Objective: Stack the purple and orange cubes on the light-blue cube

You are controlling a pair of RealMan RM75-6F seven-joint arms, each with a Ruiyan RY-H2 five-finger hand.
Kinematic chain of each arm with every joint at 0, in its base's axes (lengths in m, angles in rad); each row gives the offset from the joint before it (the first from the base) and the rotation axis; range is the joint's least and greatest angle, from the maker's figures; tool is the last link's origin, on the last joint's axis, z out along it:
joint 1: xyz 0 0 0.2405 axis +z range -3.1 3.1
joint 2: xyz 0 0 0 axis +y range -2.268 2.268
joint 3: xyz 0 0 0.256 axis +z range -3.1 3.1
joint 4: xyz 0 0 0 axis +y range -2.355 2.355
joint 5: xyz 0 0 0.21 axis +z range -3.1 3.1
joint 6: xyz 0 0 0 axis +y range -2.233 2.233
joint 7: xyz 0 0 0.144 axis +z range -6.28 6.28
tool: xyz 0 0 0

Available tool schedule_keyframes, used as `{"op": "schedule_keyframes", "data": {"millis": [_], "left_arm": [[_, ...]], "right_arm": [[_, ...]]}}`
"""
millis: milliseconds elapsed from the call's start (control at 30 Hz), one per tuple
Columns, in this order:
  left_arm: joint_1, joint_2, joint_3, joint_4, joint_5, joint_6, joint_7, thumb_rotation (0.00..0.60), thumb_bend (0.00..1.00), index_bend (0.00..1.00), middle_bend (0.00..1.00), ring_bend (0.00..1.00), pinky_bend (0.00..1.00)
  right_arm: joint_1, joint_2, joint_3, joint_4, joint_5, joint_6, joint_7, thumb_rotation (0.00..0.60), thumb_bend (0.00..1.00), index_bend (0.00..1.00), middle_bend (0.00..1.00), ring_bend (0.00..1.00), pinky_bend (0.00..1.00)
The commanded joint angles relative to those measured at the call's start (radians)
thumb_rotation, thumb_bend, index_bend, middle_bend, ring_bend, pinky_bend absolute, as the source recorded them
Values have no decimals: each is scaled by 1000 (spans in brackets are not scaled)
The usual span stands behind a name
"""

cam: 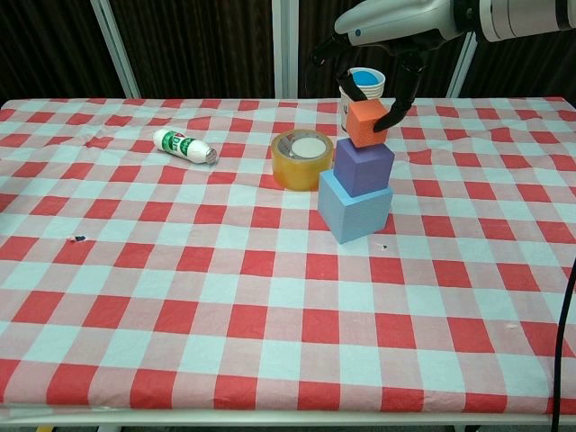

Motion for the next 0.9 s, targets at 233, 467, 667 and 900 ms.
{"op": "schedule_keyframes", "data": {"millis": [233,467,667,900], "left_arm": [[0,0,1,-1,2,2,0,600,111,279,244,162,286],[1,-1,-1,2,-2,-1,-4,600,111,280,244,161,285],[1,-1,-1,4,-2,-1,-7,600,111,280,244,162,285],[1,-2,-1,4,0,0,-7,600,111,280,244,161,286]], "right_arm": [[1,4,-20,-2,-2,4,9,600,138,227,536,264,129],[11,-16,-29,16,0,-2,14,600,134,227,535,264,129],[19,-14,-38,20,4,-13,11,600,22,167,476,191,128],[15,18,-31,-11,7,8,23,600,0,12,224,18,80]]}}
